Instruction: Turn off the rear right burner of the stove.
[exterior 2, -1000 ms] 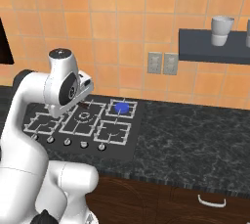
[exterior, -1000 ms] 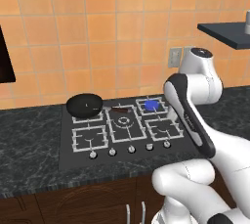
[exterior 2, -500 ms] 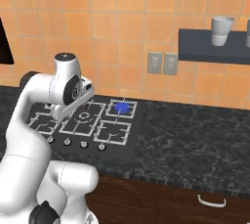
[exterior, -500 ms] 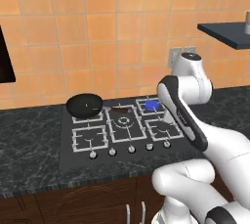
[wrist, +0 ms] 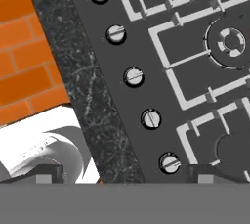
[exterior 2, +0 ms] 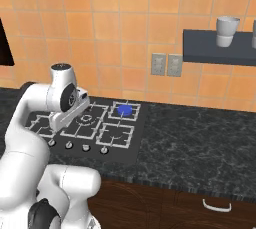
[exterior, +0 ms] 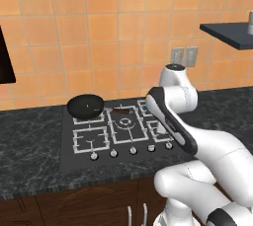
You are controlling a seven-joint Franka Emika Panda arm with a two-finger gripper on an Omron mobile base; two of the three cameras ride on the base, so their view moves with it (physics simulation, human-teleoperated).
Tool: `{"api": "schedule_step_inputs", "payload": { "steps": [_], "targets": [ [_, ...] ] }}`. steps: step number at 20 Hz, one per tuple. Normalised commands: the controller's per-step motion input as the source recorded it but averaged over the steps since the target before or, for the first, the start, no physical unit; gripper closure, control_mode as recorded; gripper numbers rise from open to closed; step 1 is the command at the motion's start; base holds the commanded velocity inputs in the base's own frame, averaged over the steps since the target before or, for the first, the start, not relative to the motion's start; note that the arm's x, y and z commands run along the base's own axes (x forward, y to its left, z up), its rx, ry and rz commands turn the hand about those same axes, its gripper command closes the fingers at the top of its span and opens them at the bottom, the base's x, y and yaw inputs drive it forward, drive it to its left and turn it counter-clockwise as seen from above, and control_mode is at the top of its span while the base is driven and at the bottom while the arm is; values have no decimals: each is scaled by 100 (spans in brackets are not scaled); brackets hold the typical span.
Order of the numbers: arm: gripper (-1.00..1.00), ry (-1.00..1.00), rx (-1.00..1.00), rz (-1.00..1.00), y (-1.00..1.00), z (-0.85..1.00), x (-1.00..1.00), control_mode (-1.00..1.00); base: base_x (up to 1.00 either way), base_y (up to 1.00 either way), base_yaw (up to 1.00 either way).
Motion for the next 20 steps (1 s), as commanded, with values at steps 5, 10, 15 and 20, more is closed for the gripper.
{"api": "schedule_step_inputs", "payload": {
  "steps": [5, 10, 15, 20],
  "targets": [
    [-100, 10, -5, 11, 8, -60, 2, -100, 0, 0, 0],
    [-100, 14, -9, 11, 0, -64, 3, -100, 0, 0, 0],
    [-100, 11, -1, 8, 5, -46, 23, -100, 0, 0, 0],
    [-100, 2, 0, 3, 0, -22, 41, -100, 0, 0, 0]
  ]
}}
